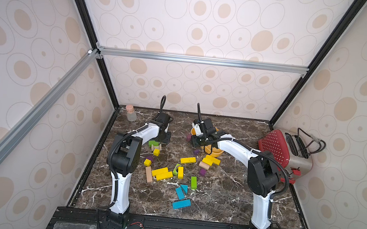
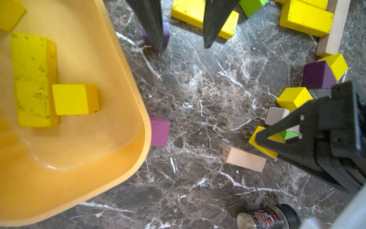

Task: Pick out the yellow building blocks
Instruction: Pick up the building block from the center of the board, then place the building block in the storage box.

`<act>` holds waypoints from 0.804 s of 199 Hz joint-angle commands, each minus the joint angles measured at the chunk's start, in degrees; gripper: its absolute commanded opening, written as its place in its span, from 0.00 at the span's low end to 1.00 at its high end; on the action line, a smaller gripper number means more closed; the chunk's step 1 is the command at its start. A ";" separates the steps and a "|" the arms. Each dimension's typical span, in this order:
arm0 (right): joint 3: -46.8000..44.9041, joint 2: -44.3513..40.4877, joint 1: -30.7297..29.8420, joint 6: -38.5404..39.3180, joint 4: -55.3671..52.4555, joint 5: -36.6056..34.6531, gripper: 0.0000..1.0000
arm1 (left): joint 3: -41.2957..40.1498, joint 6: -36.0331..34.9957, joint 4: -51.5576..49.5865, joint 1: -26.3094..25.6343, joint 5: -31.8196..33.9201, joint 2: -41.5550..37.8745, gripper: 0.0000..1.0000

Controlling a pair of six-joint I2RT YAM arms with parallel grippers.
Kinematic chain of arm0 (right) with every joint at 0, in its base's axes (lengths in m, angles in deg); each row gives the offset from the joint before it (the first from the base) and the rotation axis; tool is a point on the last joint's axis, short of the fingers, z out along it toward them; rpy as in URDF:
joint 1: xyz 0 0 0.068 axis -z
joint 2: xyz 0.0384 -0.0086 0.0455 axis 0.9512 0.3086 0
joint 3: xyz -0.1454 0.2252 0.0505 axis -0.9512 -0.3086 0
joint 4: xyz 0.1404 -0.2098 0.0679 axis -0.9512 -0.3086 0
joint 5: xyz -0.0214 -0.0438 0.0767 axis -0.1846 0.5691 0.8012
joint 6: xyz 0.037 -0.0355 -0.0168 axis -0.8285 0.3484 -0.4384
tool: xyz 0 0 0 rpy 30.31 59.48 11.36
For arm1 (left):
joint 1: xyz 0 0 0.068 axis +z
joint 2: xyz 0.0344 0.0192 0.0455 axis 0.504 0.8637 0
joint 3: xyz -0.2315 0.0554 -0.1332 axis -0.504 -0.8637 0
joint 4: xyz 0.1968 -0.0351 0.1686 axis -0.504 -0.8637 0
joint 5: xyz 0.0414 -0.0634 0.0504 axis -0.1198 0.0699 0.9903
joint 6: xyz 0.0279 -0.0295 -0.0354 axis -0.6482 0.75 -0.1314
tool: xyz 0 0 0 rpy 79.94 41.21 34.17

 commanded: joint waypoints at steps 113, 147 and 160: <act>-13.23 -14.47 9.93 -0.17 4.39 1.38 0.34 | 39.83 -2.77 -6.82 -8.69 0.64 16.46 0.30; -13.48 -15.17 10.85 -0.18 3.92 1.91 0.34 | 45.96 -4.05 -6.26 -12.47 0.99 20.29 0.30; -13.31 -15.26 11.17 -0.22 3.64 2.09 0.34 | 46.15 -4.04 -2.97 -13.50 0.50 20.43 0.30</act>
